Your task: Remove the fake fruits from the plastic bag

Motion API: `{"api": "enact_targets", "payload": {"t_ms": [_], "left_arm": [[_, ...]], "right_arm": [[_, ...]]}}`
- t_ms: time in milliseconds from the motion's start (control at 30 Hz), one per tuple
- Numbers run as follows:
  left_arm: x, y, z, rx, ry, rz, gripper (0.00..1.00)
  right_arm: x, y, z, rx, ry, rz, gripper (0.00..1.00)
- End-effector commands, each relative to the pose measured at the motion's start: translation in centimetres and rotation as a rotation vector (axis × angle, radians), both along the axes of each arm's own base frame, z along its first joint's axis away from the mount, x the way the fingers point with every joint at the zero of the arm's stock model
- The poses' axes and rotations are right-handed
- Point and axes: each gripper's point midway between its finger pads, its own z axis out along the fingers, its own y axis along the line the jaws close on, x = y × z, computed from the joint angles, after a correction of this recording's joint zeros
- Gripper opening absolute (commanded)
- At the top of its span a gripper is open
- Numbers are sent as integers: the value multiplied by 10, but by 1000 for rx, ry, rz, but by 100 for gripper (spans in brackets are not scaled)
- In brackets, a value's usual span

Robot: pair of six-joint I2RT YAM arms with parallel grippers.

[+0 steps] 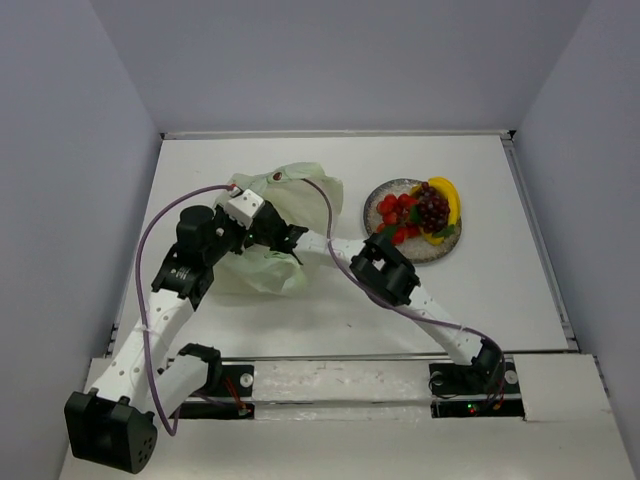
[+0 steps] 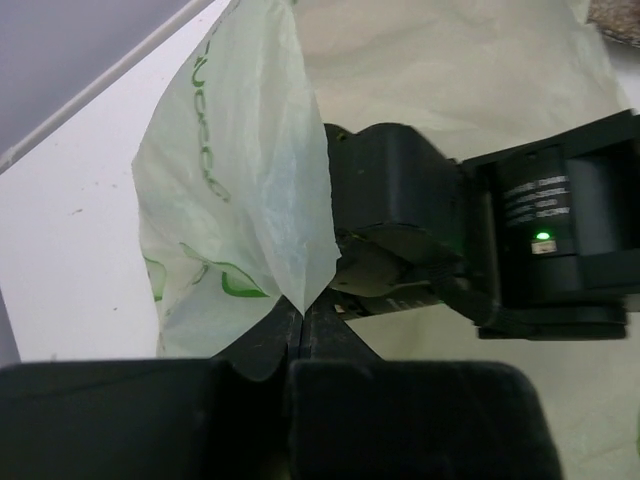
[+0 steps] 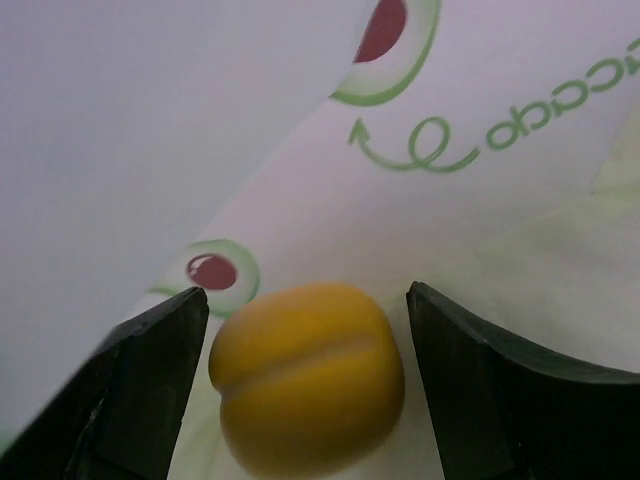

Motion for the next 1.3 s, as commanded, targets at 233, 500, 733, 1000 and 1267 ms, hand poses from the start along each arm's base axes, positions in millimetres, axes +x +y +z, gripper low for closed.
{"api": "enact_targets", "payload": {"t_ms": [233, 500, 733, 1000, 1267], "left_arm": [[-5, -27, 50, -135, -74, -91, 0], [0, -10, 58, -115, -90, -9, 0], [1, -4, 49, -79, -94, -4, 0], [17, 1, 52, -103, -74, 66, 0], [23, -2, 53, -105, -70, 61, 0]], "right_arm": [[3, -8, -44, -150, 22, -51, 37], [-15, -35, 28, -150, -53, -9, 7], [-50, -81, 111, -78, -122, 24, 2], [-80, -135, 139, -103, -178, 30, 1], [-74, -178, 210, -80, -310, -60, 2]]}}
